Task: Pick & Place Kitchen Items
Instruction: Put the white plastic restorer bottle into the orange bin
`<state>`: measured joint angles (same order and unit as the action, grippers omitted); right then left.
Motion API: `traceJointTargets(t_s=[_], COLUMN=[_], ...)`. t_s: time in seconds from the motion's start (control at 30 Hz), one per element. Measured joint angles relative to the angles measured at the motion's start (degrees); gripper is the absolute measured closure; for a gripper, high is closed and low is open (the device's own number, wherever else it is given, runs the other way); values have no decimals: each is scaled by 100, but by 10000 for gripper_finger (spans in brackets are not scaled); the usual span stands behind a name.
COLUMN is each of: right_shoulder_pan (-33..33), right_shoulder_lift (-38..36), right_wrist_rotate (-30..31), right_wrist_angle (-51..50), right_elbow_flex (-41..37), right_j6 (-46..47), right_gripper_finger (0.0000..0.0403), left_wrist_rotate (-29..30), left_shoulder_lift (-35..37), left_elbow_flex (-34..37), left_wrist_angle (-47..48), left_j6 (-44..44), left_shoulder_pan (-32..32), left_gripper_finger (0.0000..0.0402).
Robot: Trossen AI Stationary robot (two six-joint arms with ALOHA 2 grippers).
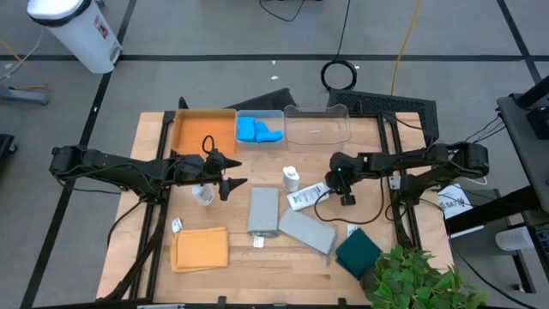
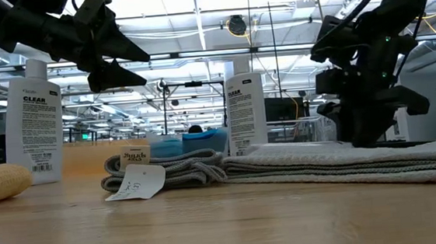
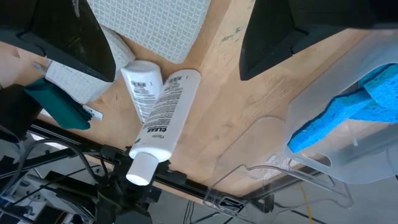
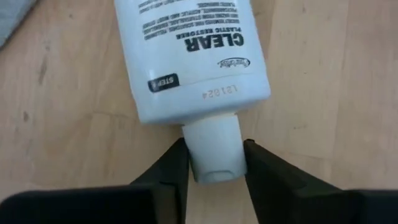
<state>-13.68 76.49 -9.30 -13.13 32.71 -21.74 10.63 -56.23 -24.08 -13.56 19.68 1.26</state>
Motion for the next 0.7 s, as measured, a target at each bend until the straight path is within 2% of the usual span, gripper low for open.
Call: traceJointTargets(t_s=[0.1, 0.27, 0.53, 0.7], right_shoulder_pan=[60, 214, 780, 1421], right_shoulder_lift=[-2, -237, -1027, -1376], right_wrist_rotate=[4, 28, 45, 726], right_wrist_angle=[7, -67, 36, 551], right_elbow_flex=[0, 0, -7, -7], right_j6=[7, 67, 590, 619], right_gripper_finger=[320, 320, 318, 319], left_wrist_rotate=[0, 0, -2, -2], left_shoulder_lift=[0, 0, 0, 0], left_elbow_flex=[0, 2, 2, 2], left_wrist_angle=[0, 0, -24, -146], left_j6=[0, 2, 39, 391], left_shoulder_pan=[-2, 0, -2, -2], left_gripper_finger=[55, 55, 55, 55])
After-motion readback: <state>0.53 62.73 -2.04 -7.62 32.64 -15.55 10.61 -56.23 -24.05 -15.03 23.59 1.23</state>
